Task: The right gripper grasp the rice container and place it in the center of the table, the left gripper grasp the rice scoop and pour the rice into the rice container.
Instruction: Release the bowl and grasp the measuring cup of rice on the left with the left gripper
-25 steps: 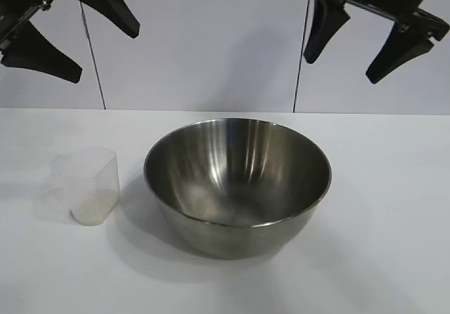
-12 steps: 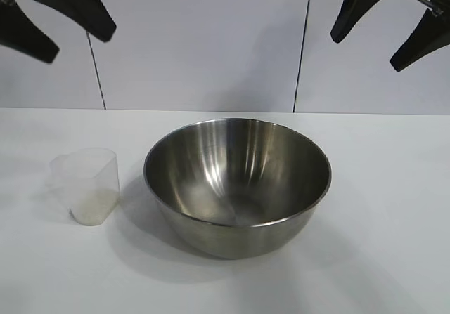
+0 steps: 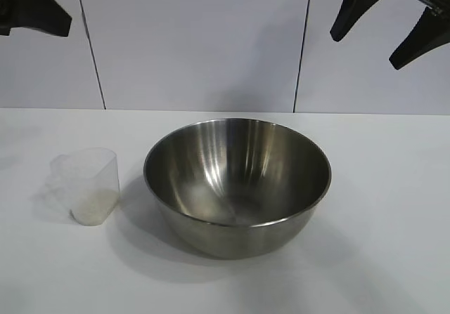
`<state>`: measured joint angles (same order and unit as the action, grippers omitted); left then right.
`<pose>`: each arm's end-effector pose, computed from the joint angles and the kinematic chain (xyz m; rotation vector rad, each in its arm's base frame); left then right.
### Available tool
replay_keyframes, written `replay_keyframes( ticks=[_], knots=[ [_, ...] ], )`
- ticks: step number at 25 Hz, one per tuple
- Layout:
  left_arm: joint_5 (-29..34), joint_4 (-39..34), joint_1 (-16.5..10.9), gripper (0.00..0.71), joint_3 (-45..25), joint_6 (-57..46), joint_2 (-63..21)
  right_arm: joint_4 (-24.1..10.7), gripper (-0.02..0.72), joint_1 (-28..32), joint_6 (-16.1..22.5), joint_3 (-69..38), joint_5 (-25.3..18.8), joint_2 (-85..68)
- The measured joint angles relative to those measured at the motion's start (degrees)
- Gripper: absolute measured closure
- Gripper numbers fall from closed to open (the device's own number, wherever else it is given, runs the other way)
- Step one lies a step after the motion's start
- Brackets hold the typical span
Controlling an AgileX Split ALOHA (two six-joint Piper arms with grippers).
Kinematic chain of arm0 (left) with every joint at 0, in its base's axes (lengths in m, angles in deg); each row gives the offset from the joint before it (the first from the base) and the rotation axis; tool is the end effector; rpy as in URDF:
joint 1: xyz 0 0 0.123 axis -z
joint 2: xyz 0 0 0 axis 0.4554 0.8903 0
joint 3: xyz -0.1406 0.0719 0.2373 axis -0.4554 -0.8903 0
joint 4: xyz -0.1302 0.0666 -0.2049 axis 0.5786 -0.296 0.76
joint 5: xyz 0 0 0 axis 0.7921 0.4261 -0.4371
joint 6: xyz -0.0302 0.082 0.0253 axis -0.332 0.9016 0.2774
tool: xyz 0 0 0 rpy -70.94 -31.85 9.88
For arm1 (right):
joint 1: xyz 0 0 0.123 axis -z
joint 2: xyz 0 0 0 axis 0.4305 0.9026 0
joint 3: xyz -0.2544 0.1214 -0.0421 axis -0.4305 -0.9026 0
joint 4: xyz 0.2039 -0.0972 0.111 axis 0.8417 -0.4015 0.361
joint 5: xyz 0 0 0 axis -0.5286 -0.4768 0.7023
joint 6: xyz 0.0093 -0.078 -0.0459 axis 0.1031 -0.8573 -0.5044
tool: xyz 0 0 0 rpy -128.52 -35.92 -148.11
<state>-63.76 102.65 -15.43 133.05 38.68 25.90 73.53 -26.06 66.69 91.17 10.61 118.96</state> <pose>0.2695 -0.0723 0.2823 0.4708 2.0269 -0.2213 0.3804 0.0382 0.3040 -0.1272 2.7341 0.5366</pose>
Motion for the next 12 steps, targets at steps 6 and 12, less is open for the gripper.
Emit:
replay_keyframes(
  ticks=[6, 12],
  knots=[
    [-2.12, 2.90, 0.00, 0.137, 0.05, 8.38, 0.00, 0.00, 0.073, 0.00, 0.00, 0.00, 0.18, 0.00],
    [-4.68, 5.82, 0.00, 0.137, -0.07, 11.89, 0.00, 0.00, 0.073, 0.00, -0.10, 0.00, 0.23, 0.00]
  ],
)
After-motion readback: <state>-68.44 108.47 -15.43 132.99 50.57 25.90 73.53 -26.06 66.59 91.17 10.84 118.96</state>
